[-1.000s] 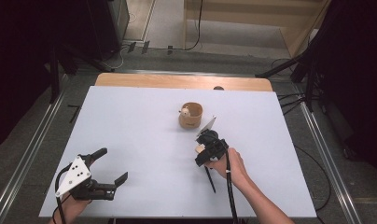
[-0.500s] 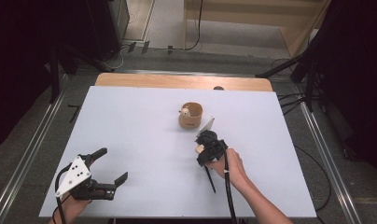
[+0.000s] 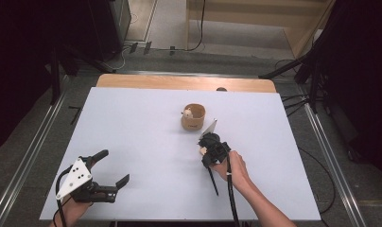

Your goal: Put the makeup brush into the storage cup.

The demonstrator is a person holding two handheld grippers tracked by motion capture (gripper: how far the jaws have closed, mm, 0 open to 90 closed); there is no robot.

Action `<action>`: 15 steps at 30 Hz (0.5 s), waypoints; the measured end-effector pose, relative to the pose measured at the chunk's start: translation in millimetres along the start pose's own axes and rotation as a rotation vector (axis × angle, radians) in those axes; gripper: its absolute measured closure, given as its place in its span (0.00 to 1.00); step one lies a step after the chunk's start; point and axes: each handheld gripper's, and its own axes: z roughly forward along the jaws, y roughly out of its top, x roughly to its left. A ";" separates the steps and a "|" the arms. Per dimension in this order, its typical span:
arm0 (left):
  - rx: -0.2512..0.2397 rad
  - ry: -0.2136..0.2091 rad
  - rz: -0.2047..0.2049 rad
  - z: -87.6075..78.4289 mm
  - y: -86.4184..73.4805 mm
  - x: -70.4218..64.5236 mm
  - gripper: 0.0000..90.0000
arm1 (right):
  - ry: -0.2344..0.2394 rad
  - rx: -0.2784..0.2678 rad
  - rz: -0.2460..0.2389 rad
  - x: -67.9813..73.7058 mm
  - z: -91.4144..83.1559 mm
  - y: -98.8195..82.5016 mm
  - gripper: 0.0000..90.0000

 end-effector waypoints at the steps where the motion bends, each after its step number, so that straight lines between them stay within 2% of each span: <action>1: -0.001 -0.001 0.000 0.0 0.0 0.1 0.00 | -0.003 0.002 0.005 0.2 0.4 0.0 0.81; 8: 0.000 0.000 0.001 0.1 0.0 0.1 0.00 | -0.007 0.000 0.012 -1.5 1.2 -0.1 0.89; 12: -0.003 0.004 0.000 -0.4 0.1 0.7 0.00 | 0.014 -0.006 0.034 -6.2 1.4 -0.9 0.92; 15: -0.002 0.002 0.001 -0.2 0.1 0.5 0.00 | 0.015 -0.006 0.028 -6.8 1.5 -1.1 0.92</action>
